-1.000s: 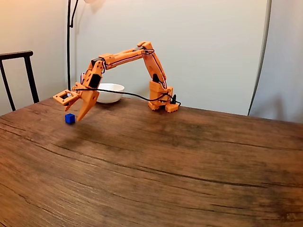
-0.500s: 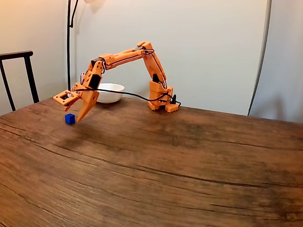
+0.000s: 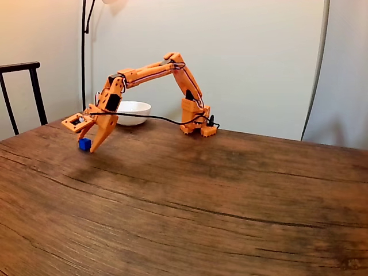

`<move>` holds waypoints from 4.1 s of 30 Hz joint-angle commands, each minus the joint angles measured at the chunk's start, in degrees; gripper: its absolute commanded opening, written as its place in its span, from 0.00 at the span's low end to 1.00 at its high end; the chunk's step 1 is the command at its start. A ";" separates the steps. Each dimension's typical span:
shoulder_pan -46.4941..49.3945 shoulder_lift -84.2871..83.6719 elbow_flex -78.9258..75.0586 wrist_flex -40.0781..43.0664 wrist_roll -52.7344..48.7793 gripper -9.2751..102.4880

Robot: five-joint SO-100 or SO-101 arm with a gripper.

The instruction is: Grasp the cube and drop it in the bowl

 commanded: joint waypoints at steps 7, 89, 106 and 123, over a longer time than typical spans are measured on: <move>0.26 -1.14 -5.89 7.82 1.67 0.29; 14.41 12.30 -46.93 53.70 13.36 0.13; 28.92 39.20 -8.44 50.27 14.33 0.13; 43.77 50.89 29.71 27.69 16.88 0.13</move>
